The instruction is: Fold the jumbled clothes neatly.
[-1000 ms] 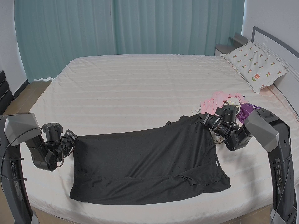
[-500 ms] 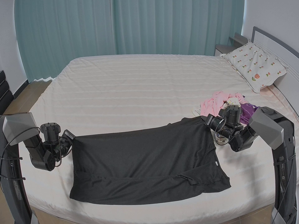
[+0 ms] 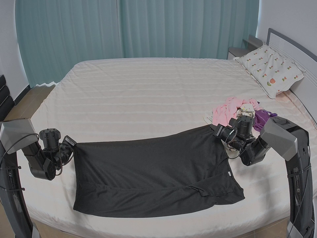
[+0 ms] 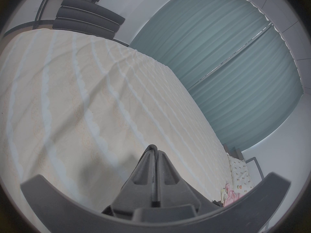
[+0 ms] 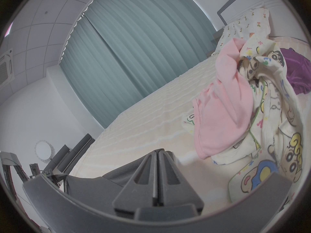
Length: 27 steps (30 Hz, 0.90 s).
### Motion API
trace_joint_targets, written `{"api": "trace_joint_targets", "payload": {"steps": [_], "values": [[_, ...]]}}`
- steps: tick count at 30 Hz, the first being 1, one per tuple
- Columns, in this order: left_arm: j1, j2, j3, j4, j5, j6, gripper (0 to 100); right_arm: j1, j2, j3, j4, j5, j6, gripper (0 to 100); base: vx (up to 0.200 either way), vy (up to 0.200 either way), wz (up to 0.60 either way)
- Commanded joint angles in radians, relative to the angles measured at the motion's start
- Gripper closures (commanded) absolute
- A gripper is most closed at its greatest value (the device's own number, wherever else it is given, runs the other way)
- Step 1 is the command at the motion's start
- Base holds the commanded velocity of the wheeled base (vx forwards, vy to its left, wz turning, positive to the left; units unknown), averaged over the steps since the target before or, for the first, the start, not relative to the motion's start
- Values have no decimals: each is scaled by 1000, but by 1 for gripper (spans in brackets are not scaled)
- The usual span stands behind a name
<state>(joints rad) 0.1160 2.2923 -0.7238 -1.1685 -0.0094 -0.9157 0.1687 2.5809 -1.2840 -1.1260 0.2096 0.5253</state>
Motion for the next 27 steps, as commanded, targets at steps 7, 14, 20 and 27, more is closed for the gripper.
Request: {"api": "trace_joint_targets", "payload": {"steps": [7,14,20,27], "values": [[4,-4,0,0,0,0,100,2,7,-12,-3,-2,-22,100,0,0,0],[8,-4,7,0,0,1,100,-21,-56,72,-8,2,-13,100,0,0,0],[13,-7,27,-2,0,6,100,-37,-93,152,-23,7,-13,100,0,0,0],[10,-39,66,-2,-21,11,100,-32,-120,281,-113,14,-16,100,0,0,0]]}}
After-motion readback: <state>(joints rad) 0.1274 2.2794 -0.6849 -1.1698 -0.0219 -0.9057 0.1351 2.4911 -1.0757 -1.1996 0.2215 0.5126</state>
